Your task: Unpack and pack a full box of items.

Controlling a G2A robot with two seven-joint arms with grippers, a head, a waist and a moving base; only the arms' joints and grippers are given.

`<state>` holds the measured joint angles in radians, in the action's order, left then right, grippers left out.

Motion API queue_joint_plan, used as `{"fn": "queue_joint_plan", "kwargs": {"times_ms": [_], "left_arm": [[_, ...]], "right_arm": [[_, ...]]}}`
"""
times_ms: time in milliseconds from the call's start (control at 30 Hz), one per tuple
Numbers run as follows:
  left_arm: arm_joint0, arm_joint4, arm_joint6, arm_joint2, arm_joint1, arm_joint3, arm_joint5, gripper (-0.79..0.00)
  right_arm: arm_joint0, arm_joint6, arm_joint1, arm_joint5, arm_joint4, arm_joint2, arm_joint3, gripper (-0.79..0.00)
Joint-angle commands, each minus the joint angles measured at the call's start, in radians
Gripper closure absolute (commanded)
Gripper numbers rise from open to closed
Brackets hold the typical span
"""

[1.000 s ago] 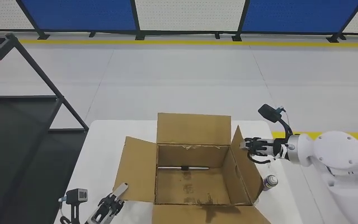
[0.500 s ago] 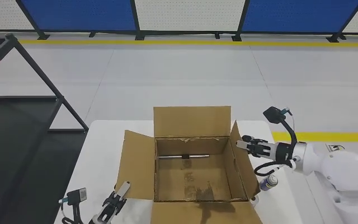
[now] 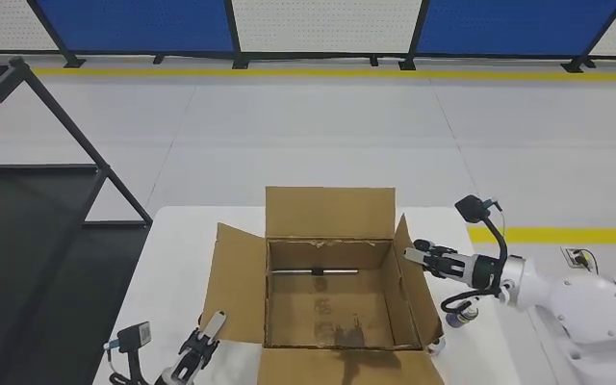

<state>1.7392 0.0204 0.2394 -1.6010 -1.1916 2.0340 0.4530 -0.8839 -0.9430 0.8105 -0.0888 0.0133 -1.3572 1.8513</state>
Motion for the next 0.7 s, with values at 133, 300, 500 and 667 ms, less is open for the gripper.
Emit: {"fn": "queue_joint_plan", "kwargs": {"times_ms": [133, 300, 500, 667], "left_arm": [[-0.001, -0.006, 0.024, -0.001, 0.001, -0.003, -0.001, 0.0], [0.002, -0.003, 0.034, -0.008, 0.002, -0.017, 0.0, 0.0], [0.006, 0.006, 0.037, -0.02, 0.003, -0.025, 0.006, 0.0], [-0.008, 0.04, -0.007, -0.016, 0.0, -0.044, 0.003, 0.0]], "right_arm": [[-0.005, -0.003, 0.001, 0.029, 0.004, 0.002, -0.009, 0.0], [-0.018, -0.006, 0.001, 0.052, 0.005, 0.003, -0.014, 0.0], [-0.042, 0.014, 0.001, 0.091, 0.005, -0.001, -0.003, 0.0], [-0.055, 0.043, 0.004, 0.108, 0.006, 0.002, -0.007, 0.0]]}}
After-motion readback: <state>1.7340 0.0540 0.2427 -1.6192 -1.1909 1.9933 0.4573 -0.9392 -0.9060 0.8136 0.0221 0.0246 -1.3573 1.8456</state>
